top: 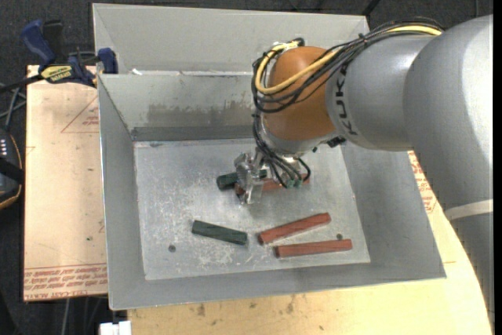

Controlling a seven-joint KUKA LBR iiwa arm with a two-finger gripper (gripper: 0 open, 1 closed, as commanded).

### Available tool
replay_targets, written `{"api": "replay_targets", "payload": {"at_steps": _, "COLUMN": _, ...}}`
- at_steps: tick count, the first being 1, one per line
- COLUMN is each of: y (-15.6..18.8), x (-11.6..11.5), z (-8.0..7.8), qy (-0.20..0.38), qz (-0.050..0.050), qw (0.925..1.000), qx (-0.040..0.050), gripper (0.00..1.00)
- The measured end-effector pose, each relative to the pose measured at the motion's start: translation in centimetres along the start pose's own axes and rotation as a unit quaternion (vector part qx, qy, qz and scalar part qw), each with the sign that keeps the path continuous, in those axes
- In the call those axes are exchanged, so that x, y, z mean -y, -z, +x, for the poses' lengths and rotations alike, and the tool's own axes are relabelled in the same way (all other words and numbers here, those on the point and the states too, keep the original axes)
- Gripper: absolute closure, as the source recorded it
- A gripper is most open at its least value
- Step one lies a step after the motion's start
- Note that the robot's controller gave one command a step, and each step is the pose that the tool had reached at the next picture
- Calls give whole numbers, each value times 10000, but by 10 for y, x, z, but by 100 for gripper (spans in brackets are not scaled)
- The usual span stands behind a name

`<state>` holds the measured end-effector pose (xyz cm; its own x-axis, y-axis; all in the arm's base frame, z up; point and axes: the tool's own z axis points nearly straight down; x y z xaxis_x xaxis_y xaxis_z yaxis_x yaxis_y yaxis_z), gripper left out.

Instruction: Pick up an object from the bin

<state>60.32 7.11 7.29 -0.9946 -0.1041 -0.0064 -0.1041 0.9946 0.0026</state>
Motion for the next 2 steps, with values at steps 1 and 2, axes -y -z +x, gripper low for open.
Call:
{"api": "replay_targets", "payload": {"at_steps": 1, "y": -2, "x": 1, "z": 1, "qy": -6, "qz": 5, "qw": 10000, "qx": -10, "gripper": 0}}
{"api": "replay_targets", "payload": {"at_steps": 2, "y": -2, "x": 1, "z": 1, "qy": -7, "qz": 3, "qw": 10000, "qx": -12, "gripper": 100}}
